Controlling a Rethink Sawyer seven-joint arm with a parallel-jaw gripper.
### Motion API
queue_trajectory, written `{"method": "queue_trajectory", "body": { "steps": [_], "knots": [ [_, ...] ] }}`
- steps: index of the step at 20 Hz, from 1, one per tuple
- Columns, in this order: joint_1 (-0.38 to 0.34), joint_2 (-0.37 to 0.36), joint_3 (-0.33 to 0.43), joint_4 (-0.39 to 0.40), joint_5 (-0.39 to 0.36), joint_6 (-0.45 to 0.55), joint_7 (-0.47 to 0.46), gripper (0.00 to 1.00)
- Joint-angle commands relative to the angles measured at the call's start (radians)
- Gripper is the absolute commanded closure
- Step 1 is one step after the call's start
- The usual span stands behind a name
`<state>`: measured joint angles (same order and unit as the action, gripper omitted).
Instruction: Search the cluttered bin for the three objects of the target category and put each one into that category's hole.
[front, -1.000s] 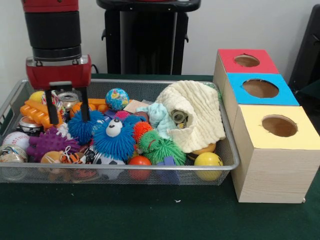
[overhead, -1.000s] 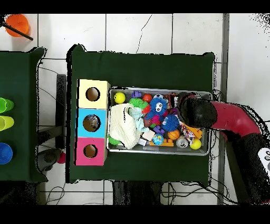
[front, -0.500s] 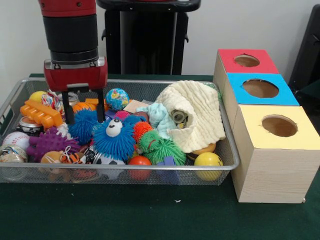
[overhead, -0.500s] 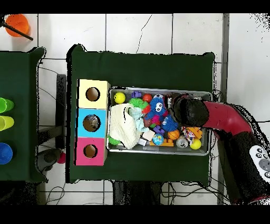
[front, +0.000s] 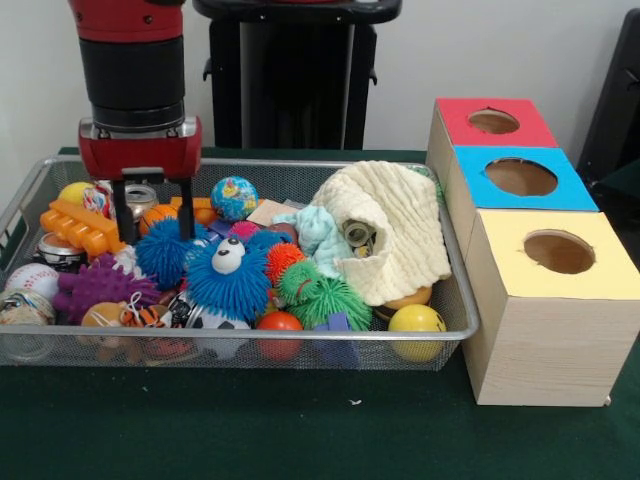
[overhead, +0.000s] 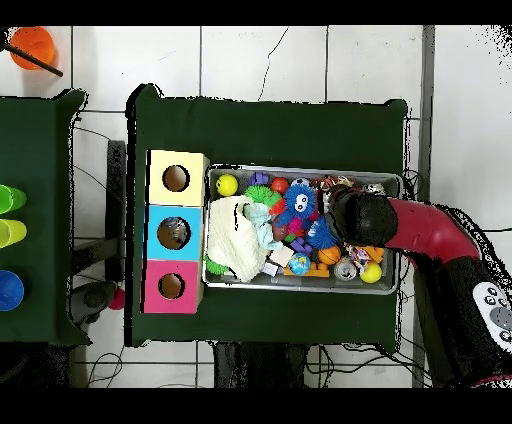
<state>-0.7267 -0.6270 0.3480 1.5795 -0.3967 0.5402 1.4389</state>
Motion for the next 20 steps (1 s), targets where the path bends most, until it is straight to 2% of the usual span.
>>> {"method": "queue_trajectory", "body": {
  "steps": [1, 5, 11, 20],
  "knots": [
    [0.017, 0.071, -0.090, 0.079, 0.062, -0.014, 0.254, 0.00],
    [0.030, 0.106, -0.122, 0.097, 0.072, -0.062, 0.266, 0.00],
    [0.049, 0.119, -0.122, 0.154, 0.154, -0.126, 0.323, 0.00],
    [0.088, 0.158, -0.147, 0.169, 0.245, -0.167, 0.300, 0.00]
  ]
}}
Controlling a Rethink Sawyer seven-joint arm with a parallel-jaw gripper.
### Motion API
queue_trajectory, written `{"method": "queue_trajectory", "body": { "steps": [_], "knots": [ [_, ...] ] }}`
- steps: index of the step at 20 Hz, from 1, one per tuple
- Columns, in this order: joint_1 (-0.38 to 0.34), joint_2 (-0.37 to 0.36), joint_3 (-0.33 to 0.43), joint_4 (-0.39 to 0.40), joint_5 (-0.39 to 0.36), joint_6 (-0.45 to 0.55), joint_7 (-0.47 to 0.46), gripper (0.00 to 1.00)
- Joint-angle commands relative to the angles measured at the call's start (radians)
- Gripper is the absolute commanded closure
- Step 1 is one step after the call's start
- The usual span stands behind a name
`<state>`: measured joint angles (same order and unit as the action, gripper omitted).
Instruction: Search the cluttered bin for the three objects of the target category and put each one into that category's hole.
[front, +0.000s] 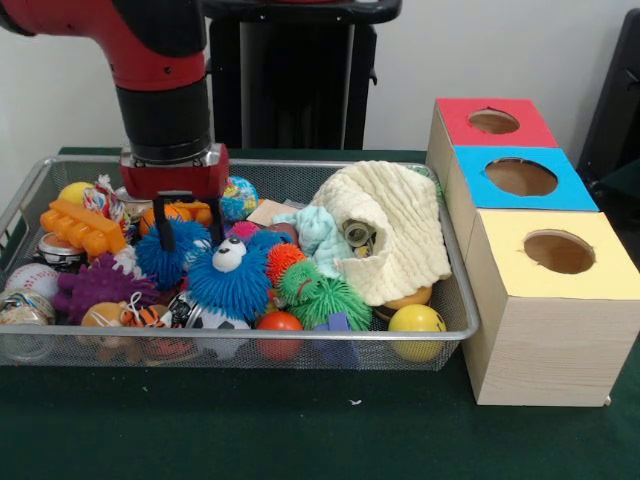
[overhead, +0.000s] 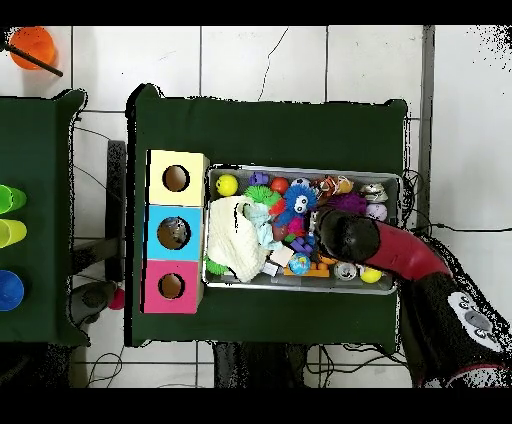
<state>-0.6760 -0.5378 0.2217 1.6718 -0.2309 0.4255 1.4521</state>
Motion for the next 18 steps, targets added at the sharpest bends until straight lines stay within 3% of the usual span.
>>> {"method": "queue_trajectory", "body": {
  "steps": [1, 7, 12, 18],
  "knots": [
    [0.040, 0.073, -0.022, 0.077, 0.087, -0.054, 0.281, 0.00],
    [0.104, 0.122, -0.099, 0.023, 0.044, -0.054, 0.216, 0.00],
    [0.116, 0.162, -0.127, 0.003, 0.015, -0.089, 0.174, 0.00],
    [0.151, 0.265, -0.193, -0.096, -0.040, -0.190, 0.123, 0.00]
  ]
}}
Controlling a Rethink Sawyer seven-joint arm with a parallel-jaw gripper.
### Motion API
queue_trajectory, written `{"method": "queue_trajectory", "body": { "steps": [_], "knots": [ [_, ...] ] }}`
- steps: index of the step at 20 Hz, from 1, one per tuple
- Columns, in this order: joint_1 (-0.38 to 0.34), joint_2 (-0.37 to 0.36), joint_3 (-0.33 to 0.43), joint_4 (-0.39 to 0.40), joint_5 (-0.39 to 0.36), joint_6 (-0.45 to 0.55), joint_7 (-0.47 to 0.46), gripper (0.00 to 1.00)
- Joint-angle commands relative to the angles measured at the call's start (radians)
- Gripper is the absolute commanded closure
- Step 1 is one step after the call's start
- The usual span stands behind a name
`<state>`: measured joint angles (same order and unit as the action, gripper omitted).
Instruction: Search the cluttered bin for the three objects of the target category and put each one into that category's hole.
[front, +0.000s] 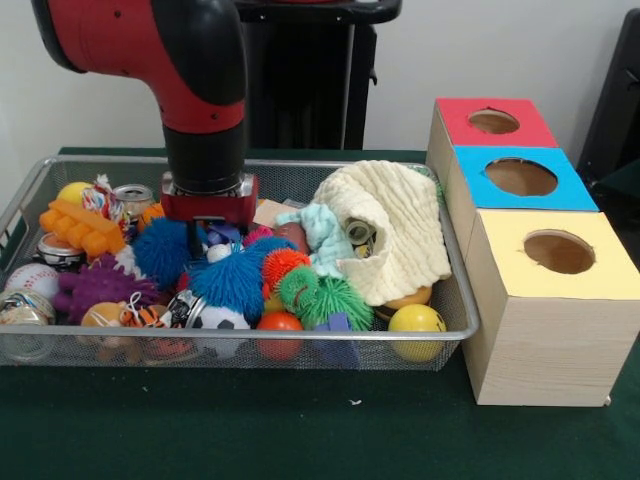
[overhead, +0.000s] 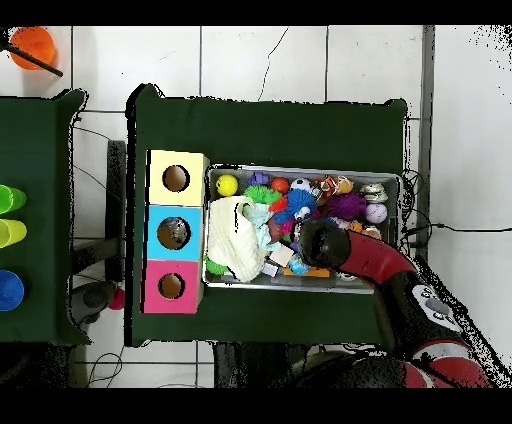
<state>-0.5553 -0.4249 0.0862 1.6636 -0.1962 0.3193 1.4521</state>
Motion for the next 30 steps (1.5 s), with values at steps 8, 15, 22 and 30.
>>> {"method": "queue_trajectory", "body": {
  "steps": [8, 15, 22, 30],
  "knots": [
    [0.033, 0.205, -0.077, -0.151, -0.122, -0.189, 0.090, 0.00],
    [-0.013, 0.167, -0.024, -0.126, -0.193, -0.198, 0.018, 1.00],
    [-0.006, 0.096, -0.025, -0.116, -0.305, -0.147, -0.049, 1.00],
    [-0.039, 0.046, -0.013, -0.105, -0.467, -0.164, -0.080, 1.00]
  ]
}}
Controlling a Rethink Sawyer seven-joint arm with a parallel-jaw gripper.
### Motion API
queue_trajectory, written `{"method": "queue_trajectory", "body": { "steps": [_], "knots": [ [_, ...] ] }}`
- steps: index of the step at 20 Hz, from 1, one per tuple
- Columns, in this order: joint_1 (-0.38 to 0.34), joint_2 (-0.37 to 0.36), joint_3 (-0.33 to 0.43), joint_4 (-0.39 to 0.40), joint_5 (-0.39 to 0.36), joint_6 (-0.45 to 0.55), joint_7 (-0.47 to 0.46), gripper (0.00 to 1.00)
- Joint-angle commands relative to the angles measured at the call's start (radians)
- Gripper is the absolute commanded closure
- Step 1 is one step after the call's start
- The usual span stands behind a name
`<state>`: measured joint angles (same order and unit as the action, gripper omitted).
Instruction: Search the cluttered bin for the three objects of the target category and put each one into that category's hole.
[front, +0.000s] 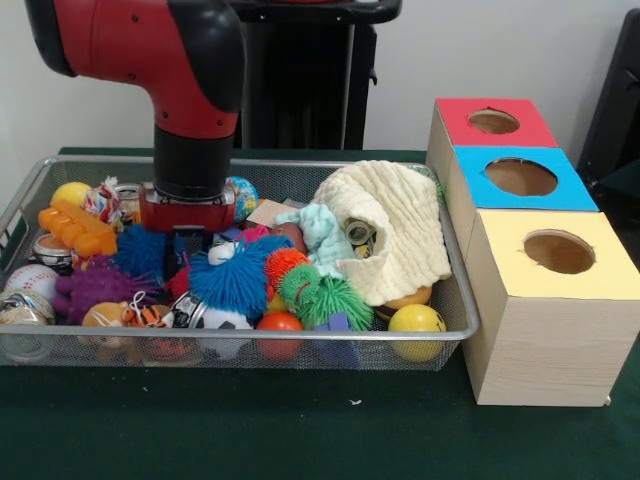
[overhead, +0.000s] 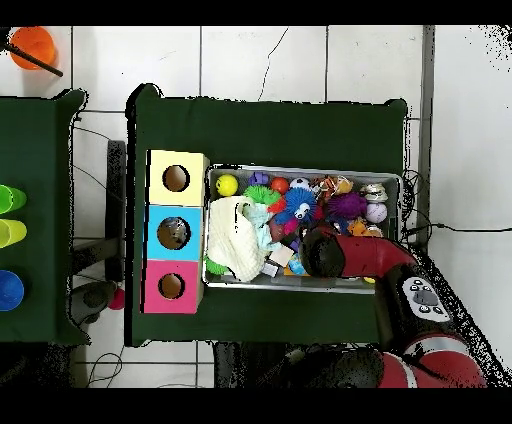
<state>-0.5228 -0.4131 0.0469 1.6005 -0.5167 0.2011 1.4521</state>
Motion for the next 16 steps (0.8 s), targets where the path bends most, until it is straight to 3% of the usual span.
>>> {"method": "queue_trajectory", "body": {
  "steps": [1, 16],
  "knots": [
    [-0.081, 0.028, 0.033, -0.042, -0.165, -0.040, -0.090, 1.00],
    [-0.266, -0.002, 0.222, -0.096, -0.306, 0.101, -0.229, 1.00]
  ]
}}
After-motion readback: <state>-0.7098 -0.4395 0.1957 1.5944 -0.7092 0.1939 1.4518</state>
